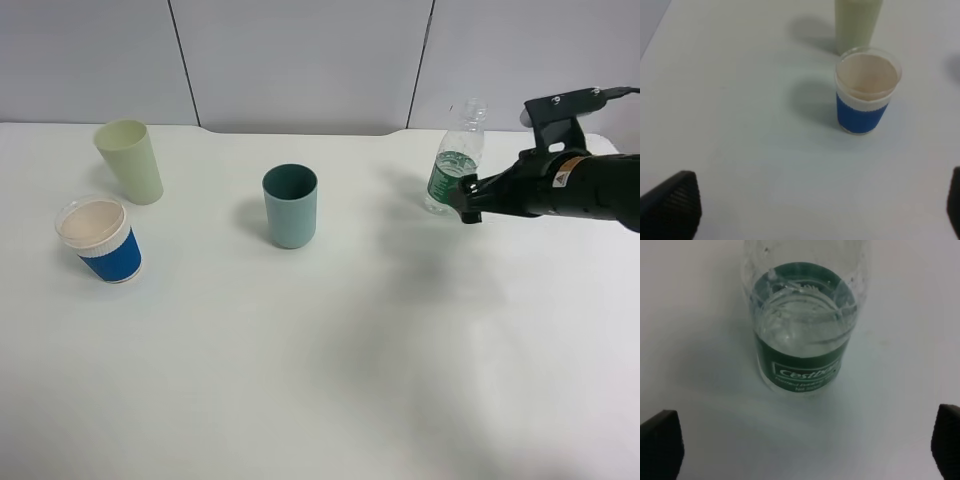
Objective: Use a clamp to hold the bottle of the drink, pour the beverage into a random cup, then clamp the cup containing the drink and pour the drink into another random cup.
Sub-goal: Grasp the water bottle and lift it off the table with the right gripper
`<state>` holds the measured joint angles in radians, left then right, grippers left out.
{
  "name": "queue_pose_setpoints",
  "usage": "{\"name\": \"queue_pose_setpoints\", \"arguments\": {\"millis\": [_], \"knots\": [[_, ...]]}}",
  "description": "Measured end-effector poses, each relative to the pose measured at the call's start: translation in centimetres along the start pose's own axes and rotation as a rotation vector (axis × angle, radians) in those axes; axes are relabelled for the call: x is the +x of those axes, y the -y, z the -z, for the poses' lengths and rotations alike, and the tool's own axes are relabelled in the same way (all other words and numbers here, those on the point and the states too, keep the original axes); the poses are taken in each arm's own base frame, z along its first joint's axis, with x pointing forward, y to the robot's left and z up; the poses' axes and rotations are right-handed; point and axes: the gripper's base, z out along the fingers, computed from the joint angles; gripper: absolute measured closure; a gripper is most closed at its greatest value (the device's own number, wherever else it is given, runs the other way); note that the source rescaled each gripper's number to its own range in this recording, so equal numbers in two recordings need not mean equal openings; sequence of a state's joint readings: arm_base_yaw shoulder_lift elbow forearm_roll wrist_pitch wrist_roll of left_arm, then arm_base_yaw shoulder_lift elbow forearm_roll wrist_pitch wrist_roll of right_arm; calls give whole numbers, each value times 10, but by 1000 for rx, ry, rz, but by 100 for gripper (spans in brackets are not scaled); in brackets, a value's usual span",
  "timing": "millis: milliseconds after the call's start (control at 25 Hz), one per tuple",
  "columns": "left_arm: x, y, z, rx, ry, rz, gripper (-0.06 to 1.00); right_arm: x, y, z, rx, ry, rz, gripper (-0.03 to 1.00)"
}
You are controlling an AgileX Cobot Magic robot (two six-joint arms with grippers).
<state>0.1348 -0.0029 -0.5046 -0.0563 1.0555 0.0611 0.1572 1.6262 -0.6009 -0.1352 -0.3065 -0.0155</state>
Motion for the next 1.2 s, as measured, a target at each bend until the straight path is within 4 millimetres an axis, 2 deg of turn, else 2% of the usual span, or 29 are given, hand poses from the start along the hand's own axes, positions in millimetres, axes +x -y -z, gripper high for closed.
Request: {"name": "queue_pose_setpoints", "arguments": {"millis": [200, 520, 880, 1200], "knots": [[0, 0, 0, 0, 0, 0, -6, 13, -3, -22, -14, 22, -6, -2], [0, 0, 0, 0, 0, 0, -6, 23, -6, -42, -26, 124, -9, -2], [0, 0, 0, 0, 0, 0, -6, 34, -8, -58, -27, 216, 27, -2], [0, 0, 0, 0, 0, 0, -6, 40, 2, -65, 1, 271, 4, -2]]}}
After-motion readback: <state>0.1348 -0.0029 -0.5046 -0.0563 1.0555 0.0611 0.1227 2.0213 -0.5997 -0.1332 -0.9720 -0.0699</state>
